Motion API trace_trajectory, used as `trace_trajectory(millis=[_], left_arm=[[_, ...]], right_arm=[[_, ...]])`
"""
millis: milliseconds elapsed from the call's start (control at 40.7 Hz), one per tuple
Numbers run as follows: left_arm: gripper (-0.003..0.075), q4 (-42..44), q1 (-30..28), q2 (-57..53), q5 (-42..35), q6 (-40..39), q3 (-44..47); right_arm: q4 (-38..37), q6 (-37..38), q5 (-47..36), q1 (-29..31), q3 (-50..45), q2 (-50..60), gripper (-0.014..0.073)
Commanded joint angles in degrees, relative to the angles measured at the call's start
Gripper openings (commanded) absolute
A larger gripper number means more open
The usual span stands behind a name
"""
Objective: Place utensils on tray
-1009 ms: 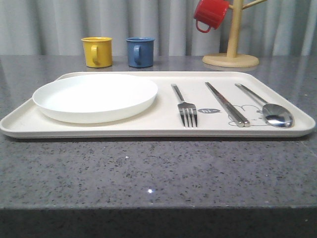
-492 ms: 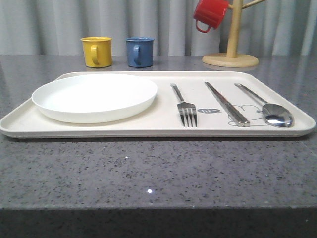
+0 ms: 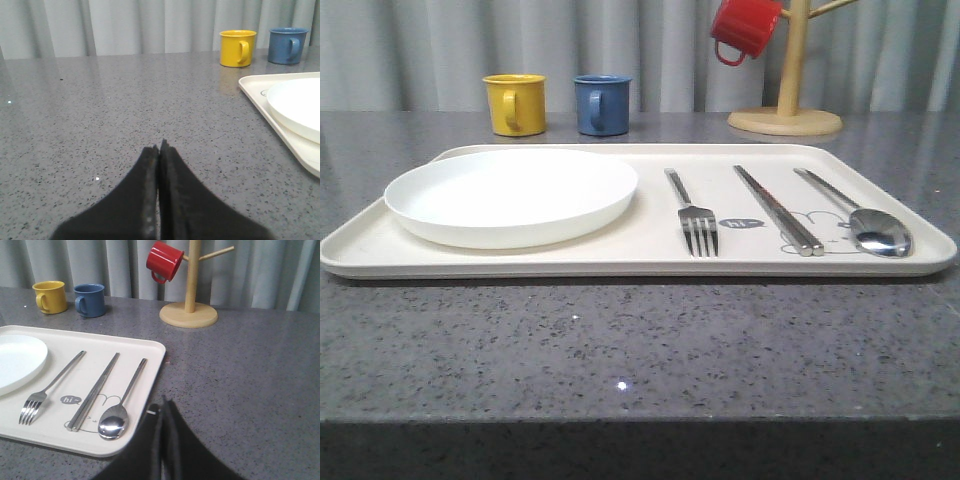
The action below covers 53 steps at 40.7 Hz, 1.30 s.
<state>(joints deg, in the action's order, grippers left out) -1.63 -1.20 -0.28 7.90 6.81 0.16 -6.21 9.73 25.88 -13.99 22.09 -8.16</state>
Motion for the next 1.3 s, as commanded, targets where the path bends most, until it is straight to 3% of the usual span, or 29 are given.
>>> trace_trajectory(millis=[0, 172, 443, 590, 1279], left_arm=[[-0.0018, -0.65, -0.02, -1.26, -4.88, -0.25, 0.07], [-0.0018, -0.65, -0.02, -1.26, -4.88, -0.25, 0.07], [-0.0018, -0.65, -0.02, -1.26, -4.88, -0.25, 0.07], [-0.0018, -0.65, -0.02, -1.26, -4.88, -0.25, 0.07], [-0.0018, -0.65, -0.02, -1.26, -4.88, -0.25, 0.07]], right_arm=[[-1.00, -0.48, -4.74, 0.13, 1.42, -0.58, -0.0067], [-3.36, -0.48, -6.98, 2.28, -1.66, 0.44, -0.0067], [-2.06, -0.48, -17.42, 11.67, -17.23, 6.99, -0.0067], [0.89, -0.48, -17.87, 15.23, -22.67, 9.87, -0.0067], [2.20, -0.48, -16.30, 15.98, -22.92, 9.81, -0.0067]])
